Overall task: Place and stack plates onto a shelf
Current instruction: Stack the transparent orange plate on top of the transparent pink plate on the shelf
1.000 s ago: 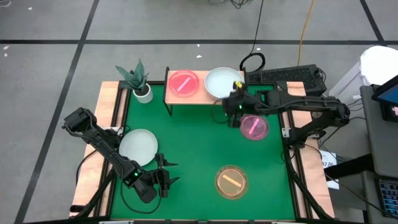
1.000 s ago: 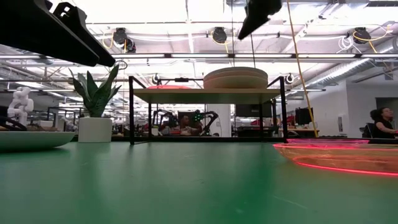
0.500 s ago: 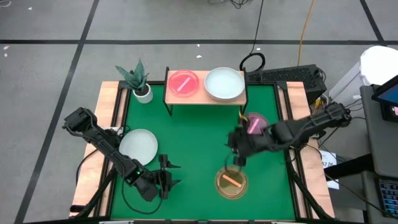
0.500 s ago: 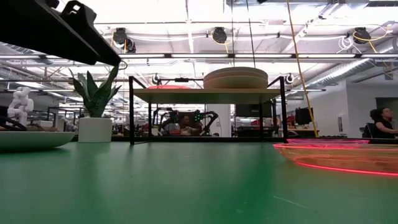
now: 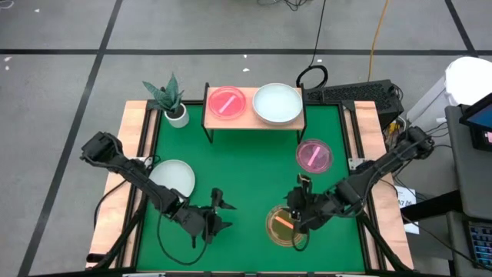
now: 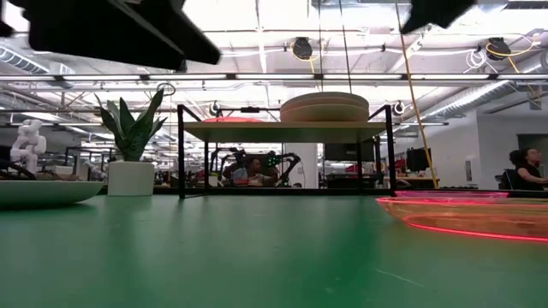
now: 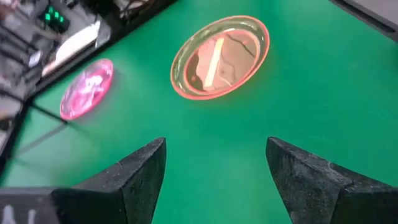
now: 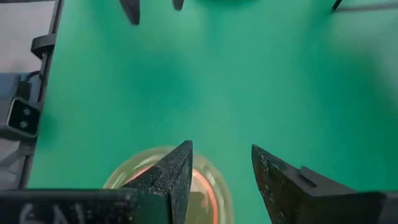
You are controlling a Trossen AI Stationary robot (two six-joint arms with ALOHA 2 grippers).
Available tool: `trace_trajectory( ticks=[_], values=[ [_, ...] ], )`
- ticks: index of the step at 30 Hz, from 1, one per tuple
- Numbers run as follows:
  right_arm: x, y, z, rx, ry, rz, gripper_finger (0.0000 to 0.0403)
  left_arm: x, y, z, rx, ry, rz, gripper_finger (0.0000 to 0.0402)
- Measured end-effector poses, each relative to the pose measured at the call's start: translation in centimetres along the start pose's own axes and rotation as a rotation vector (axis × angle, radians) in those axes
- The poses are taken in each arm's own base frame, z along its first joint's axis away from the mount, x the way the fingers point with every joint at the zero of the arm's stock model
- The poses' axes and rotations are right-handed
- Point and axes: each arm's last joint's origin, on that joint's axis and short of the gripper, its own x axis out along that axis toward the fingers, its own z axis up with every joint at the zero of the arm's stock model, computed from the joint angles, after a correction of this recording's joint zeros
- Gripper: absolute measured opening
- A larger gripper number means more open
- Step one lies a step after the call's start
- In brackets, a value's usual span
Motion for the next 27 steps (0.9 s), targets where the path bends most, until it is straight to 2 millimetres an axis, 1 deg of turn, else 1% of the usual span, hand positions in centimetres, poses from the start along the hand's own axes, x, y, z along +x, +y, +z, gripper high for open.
trace_trajectory(
  ticks=[2,6,9,14,17,20,23,27],
  values=[
    [0.4,0.0,-0.9,0.019,0.019,-0.006,0.0146,0.4,0.2,-0.1,0.052,-0.002,-0.001,0.028],
    [1.2,-0.2,-2.1,0.051,0.03,-0.012,0.0146,2.0,-0.1,-0.1,0.148,-0.006,-0.016,0.028],
    [1.6,-0.3,-2.7,0.082,0.028,-0.009,0.0146,3.8,-0.8,0.4,0.203,-0.015,-0.035,0.028],
    [1.8,-0.1,-2.7,0.118,0.021,0.031,0.0146,6.2,-2.1,1.2,0.273,0.013,-0.072,0.0276],
    [1.7,0.1,-2.6,0.117,0.008,0.047,0.0146,7.5,-2.8,1.8,0.302,0.006,-0.12,0.026],
    [1.6,0.1,-2.6,0.099,0.005,0.05,0.0146,8.6,-3.5,1.7,0.319,0.015,-0.168,0.0237],
    [1.7,0.1,-2.6,0.097,0.006,0.049,0.0146,9.0,-4.0,1.4,0.323,0.039,-0.185,0.0218],
    [1.7,0.1,-2.6,0.099,0.007,0.049,0.0146,9.4,-4.4,1.0,0.317,0.042,-0.195,0.0204]
  ],
)
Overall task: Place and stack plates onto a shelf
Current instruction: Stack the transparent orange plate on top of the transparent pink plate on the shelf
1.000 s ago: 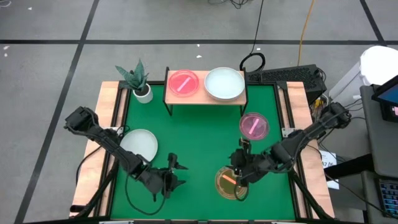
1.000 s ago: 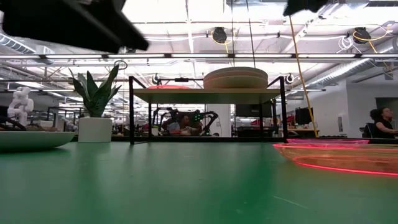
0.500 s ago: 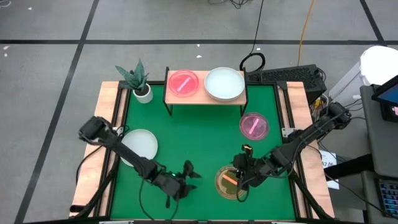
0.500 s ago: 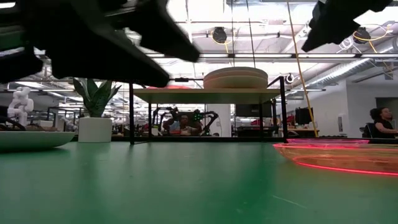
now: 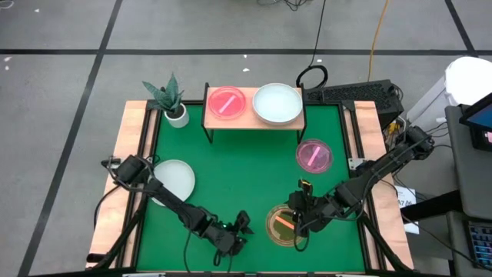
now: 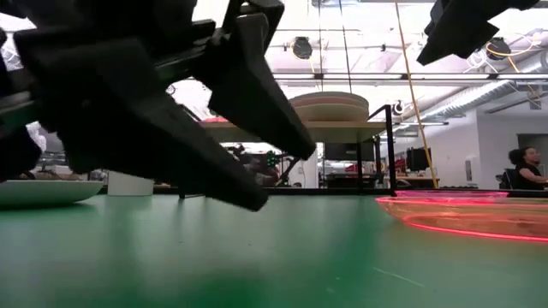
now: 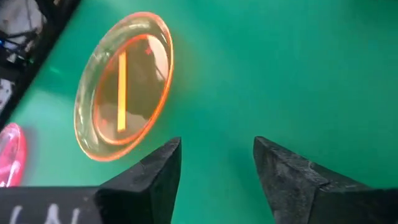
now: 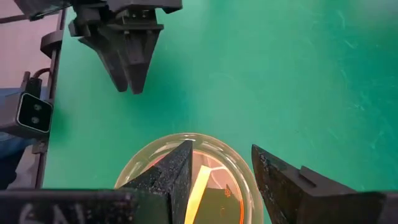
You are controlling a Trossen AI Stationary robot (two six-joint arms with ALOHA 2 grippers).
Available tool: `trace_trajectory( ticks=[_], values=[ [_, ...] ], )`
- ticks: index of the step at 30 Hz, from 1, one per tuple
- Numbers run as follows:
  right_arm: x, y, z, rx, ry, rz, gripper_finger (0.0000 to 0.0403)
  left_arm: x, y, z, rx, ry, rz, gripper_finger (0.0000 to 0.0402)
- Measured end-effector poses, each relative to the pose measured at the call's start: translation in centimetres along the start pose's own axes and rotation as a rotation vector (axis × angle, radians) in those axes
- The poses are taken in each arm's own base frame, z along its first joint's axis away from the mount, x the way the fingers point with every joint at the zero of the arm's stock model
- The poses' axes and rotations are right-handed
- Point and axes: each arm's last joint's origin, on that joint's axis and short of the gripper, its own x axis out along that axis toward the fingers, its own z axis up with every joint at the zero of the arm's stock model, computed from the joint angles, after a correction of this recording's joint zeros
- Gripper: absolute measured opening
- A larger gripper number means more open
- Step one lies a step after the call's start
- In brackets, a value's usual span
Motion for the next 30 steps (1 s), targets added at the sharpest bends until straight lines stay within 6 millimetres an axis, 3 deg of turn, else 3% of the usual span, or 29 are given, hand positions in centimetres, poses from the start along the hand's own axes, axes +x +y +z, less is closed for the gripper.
trace_trajectory(
  ticks=[14,19,30],
  values=[
    [0.0,0.0,0.0,-0.001,-0.004,-0.001,0.0146,0.4,0.1,0.1,0.154,-0.023,0.035,0.0202],
    [0.0,0.0,0.0,-0.005,-0.003,-0.004,0.0146,0.7,1.4,0.2,0.232,-0.065,0.089,0.0202],
    [0.0,-0.2,-0.2,-0.018,0.019,-0.022,0.0146,1.6,4.4,-1.4,0.346,-0.042,0.107,0.0202]
  ],
)
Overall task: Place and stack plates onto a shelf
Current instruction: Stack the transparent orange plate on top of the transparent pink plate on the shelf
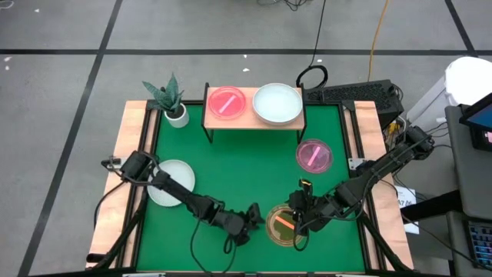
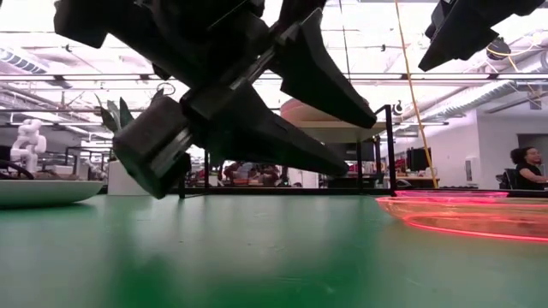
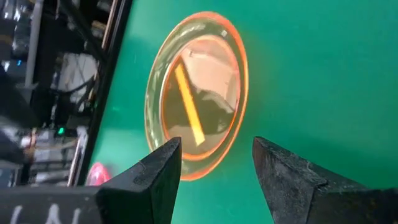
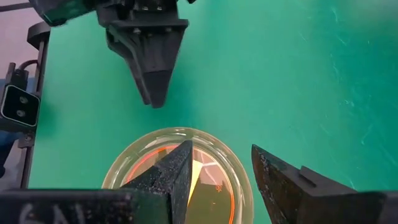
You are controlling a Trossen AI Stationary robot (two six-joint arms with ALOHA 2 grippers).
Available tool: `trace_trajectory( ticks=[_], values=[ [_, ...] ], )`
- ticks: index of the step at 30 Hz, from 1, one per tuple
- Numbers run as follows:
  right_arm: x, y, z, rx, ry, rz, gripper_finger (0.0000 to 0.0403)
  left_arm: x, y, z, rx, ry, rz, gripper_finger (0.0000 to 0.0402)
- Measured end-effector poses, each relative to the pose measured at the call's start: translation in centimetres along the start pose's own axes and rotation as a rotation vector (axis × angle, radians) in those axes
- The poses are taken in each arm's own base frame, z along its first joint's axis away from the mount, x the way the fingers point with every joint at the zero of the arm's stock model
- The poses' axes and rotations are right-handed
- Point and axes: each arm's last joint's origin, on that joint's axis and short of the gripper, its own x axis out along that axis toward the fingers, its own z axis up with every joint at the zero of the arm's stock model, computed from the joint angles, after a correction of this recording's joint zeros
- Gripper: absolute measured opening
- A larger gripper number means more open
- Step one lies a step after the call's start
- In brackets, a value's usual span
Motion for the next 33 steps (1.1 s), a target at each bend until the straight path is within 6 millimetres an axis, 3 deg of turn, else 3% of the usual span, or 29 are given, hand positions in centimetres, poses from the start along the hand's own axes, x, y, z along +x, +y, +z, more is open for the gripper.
trace_trajectory(
  ticks=[11,16,21,28,33],
  values=[
    [0.0,-0.2,-0.2,0.006,0.022,-0.018,0.0146,2.5,-0.4,-1.3,0.112,-0.006,0.003,0.0202],
    [0.0,-0.2,-0.3,0.006,0.03,-0.025,0.0146,2.9,0.4,-1.3,0.16,0.002,-0.029,0.02],
    [0.0,-0.2,-0.3,0.009,0.029,-0.024,0.0146,3.0,0.9,-1.4,0.2,0.056,-0.157,0.0171],
    [0.0,-0.2,-0.3,0.008,0.031,-0.023,0.0146,3.0,2.3,0.0,0.283,0.037,-0.165,0.0148],
    [0.0,-0.2,-0.3,0.009,0.031,-0.022,0.0146,3.6,1.6,-0.6,0.333,0.041,-0.208,0.0148]
  ],
)
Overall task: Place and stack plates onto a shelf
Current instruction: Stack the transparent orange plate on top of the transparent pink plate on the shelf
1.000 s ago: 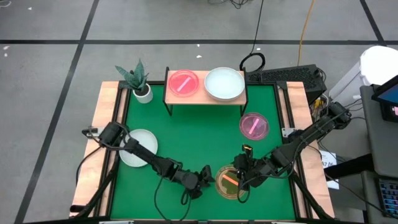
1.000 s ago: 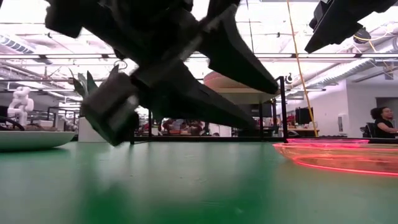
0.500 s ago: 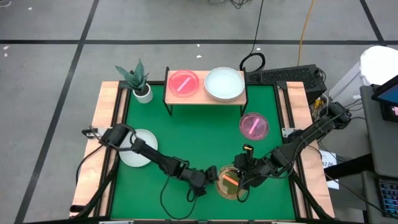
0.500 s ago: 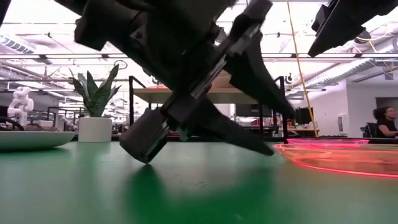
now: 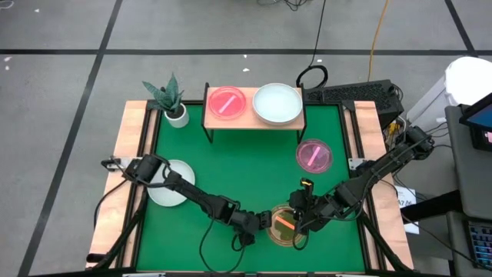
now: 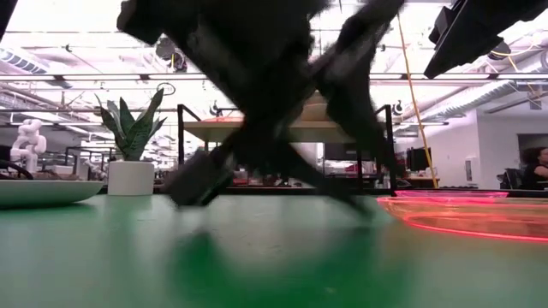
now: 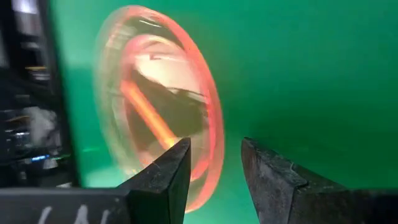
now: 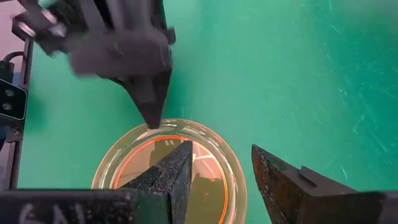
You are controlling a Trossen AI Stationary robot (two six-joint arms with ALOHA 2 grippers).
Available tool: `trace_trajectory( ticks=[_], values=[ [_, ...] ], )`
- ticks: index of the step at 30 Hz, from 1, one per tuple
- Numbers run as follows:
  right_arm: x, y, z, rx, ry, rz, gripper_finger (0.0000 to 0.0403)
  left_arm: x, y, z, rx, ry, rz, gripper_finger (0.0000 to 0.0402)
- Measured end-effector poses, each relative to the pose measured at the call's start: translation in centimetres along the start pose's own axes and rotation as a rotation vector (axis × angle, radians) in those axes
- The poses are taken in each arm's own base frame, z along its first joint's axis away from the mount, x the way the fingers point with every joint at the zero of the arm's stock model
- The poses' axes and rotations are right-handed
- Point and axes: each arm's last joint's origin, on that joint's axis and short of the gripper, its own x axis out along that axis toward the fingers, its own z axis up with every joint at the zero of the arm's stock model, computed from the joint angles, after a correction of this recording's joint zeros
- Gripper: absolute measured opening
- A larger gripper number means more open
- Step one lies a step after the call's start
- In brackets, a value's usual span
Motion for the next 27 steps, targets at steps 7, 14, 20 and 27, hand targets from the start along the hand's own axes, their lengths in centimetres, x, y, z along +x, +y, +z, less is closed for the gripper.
trace_trajectory(
  ticks=[7,14,20,27],
  values=[
    [0.0,0.0,0.0,0.0,0.001,0.0,0.0146,1.4,-0.6,0.1,0.022,-0.008,0.033,0.0147],
    [0.0,0.0,0.0,-0.001,0.002,-0.001,0.0146,1.5,-0.6,-0.1,0.011,-0.008,0.033,0.0104],
    [0.0,0.0,0.0,-0.001,0.001,0.0,0.0146,1.6,-0.6,-0.1,0.02,-0.008,0.031,0.0051],
    [0.0,0.0,0.0,0.0,0.001,0.001,0.0146,1.6,-0.7,-0.1,0.02,-0.008,0.03,0.0006]
  ],
)
